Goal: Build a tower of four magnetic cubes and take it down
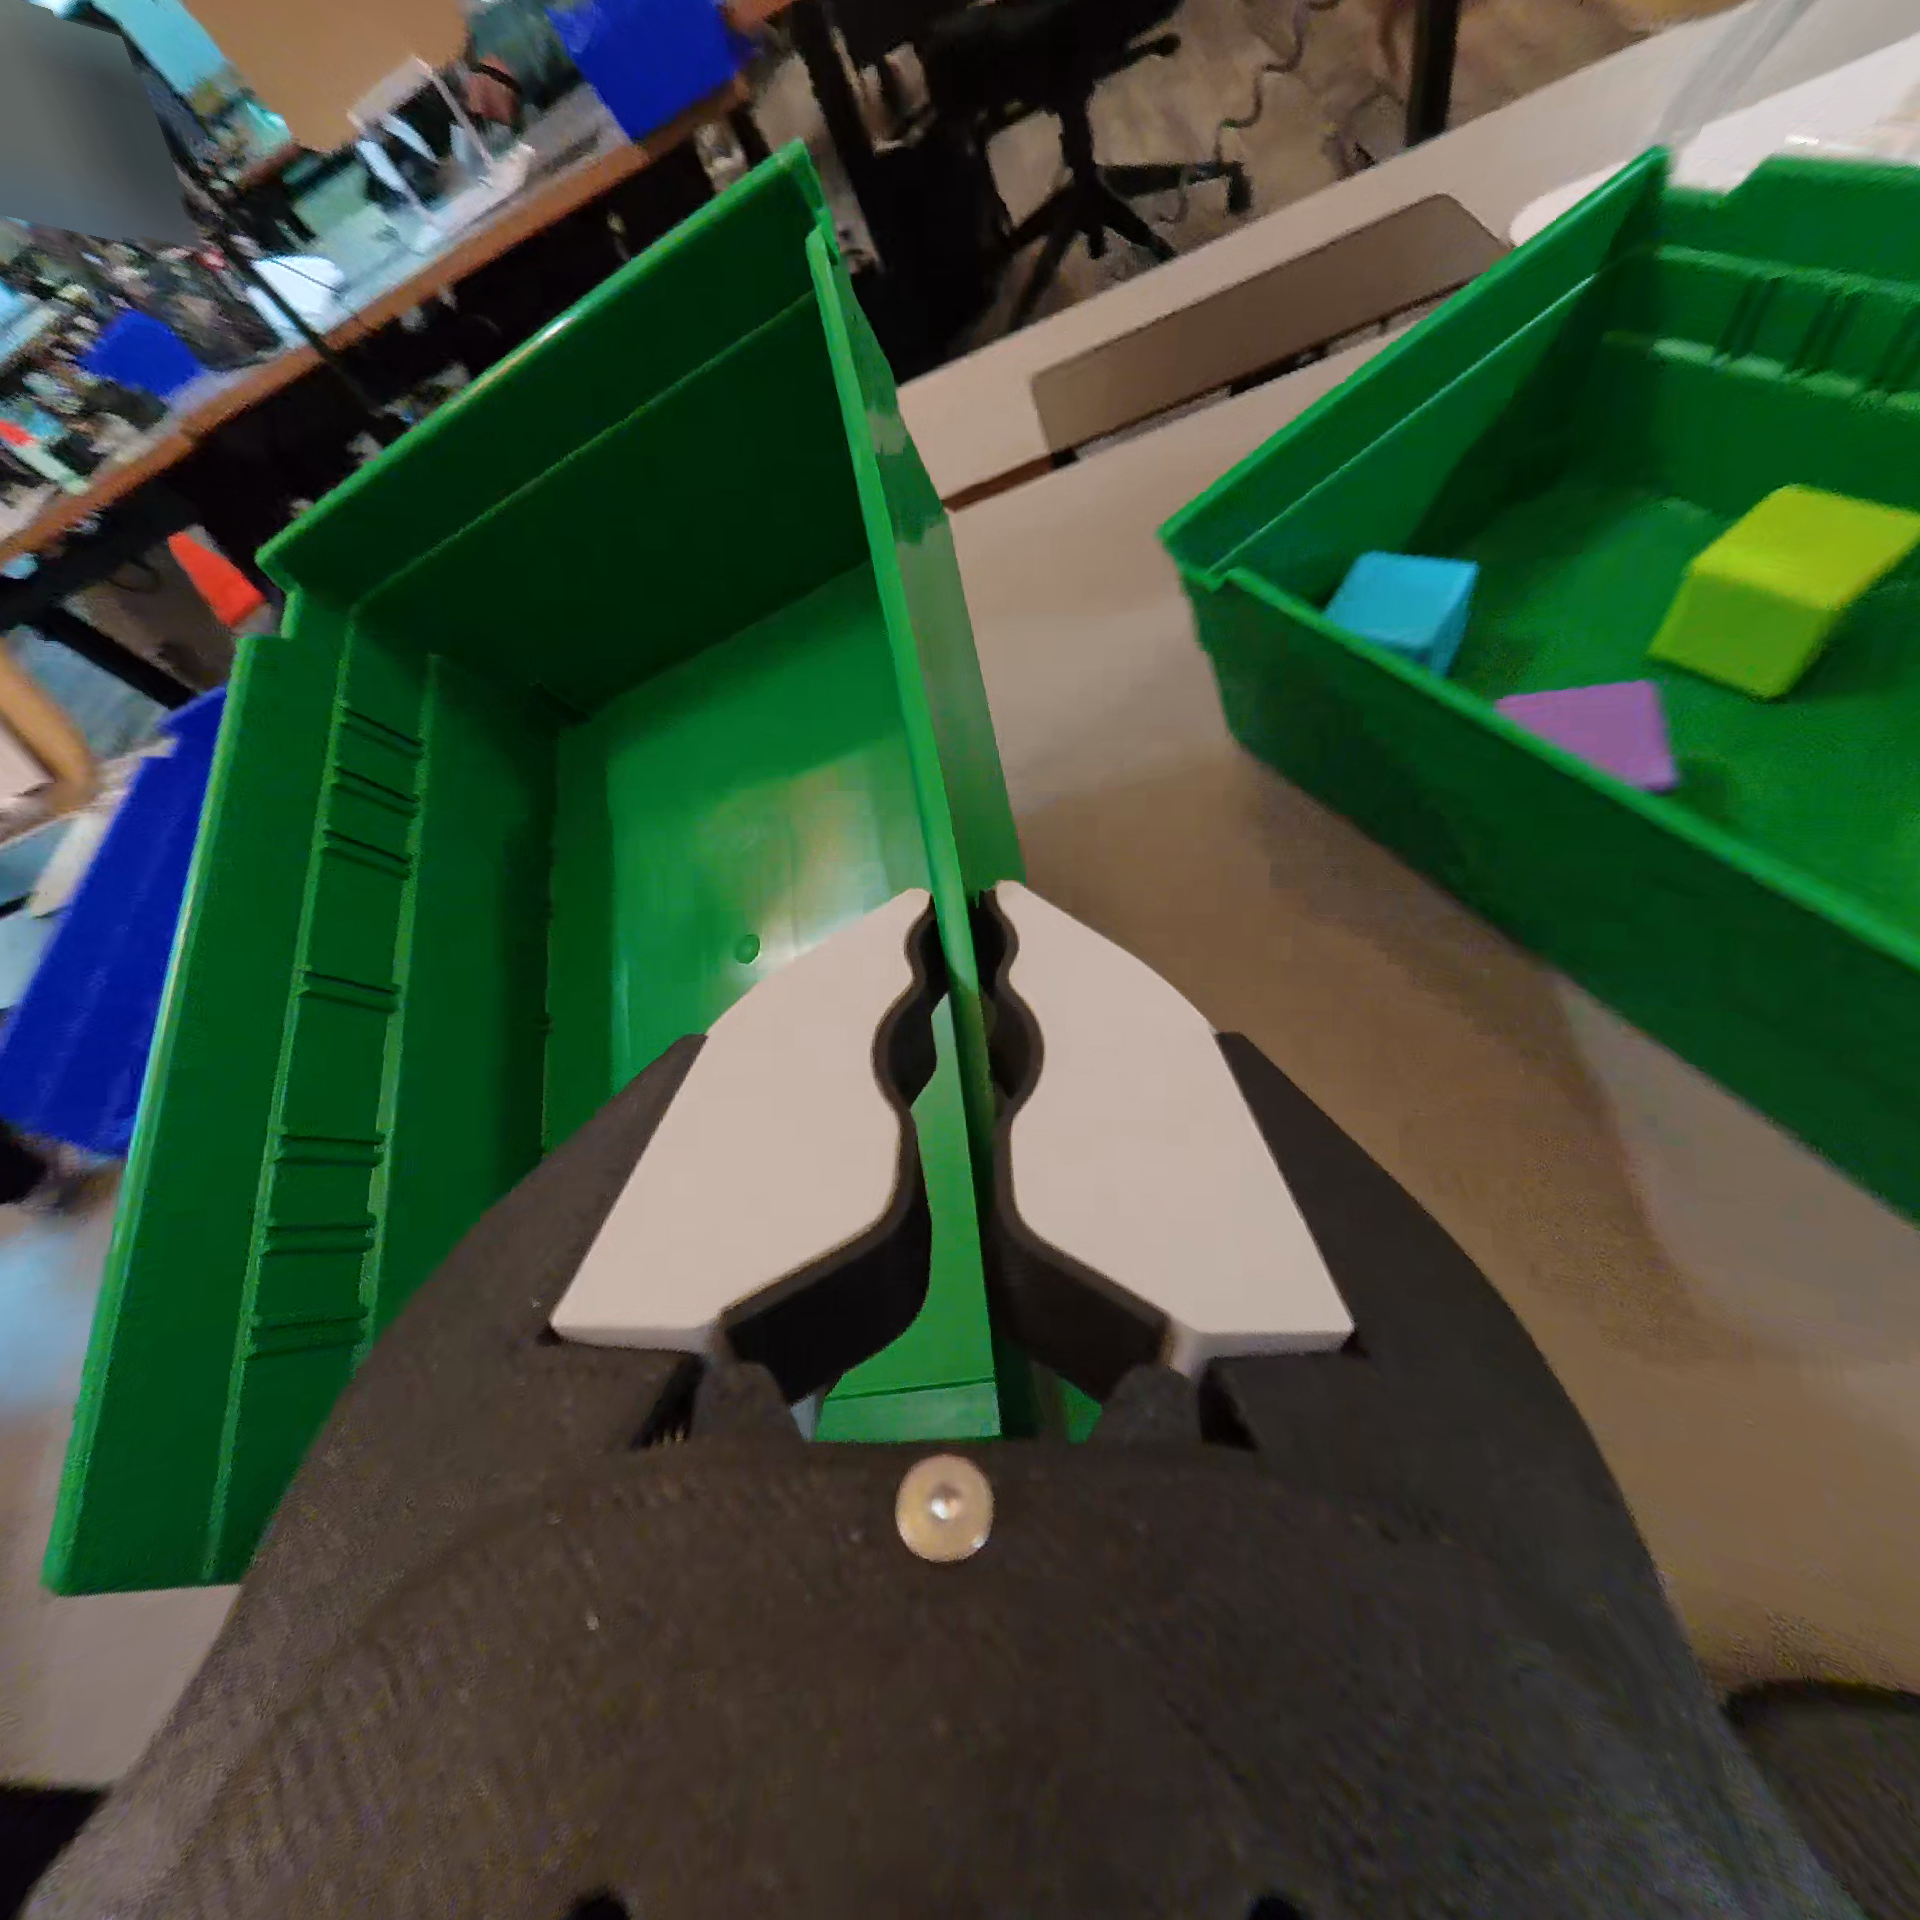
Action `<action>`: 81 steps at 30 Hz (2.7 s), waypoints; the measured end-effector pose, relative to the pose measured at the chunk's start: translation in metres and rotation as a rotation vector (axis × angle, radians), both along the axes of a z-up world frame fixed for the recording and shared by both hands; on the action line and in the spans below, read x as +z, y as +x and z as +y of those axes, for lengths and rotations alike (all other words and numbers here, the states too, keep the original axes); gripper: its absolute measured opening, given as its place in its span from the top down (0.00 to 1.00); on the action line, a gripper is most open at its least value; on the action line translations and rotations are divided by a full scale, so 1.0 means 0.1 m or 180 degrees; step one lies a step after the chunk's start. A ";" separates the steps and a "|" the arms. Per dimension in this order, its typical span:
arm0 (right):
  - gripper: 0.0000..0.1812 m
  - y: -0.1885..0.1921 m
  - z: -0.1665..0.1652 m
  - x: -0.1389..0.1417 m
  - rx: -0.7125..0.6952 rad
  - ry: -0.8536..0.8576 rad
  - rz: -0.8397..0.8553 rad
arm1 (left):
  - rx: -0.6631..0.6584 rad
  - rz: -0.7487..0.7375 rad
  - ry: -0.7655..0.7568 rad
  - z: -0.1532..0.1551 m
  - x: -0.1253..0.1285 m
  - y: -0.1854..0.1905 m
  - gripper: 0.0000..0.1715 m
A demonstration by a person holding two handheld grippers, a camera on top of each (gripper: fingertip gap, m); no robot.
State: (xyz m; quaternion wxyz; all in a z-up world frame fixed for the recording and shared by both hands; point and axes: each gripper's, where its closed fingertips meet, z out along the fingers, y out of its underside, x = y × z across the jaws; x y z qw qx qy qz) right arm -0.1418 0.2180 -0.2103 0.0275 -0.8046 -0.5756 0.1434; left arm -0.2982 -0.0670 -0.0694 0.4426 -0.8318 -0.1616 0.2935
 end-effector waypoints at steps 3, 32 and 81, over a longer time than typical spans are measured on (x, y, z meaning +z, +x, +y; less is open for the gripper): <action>0.94 -0.56 -0.35 0.02 -0.0122 -0.0107 0.0102 | 0.0168 0.0042 0.0069 -0.32 0.18 0.04 0.97; 0.72 0.21 -0.84 1.37 0.0291 -0.0910 0.2739 | -0.0150 -0.0010 0.0720 -0.81 0.83 1.29 0.97; 0.58 3.46 0.74 0.90 -0.1917 0.1539 0.3177 | -0.3054 -0.0194 0.0273 3.40 -0.41 4.32 0.65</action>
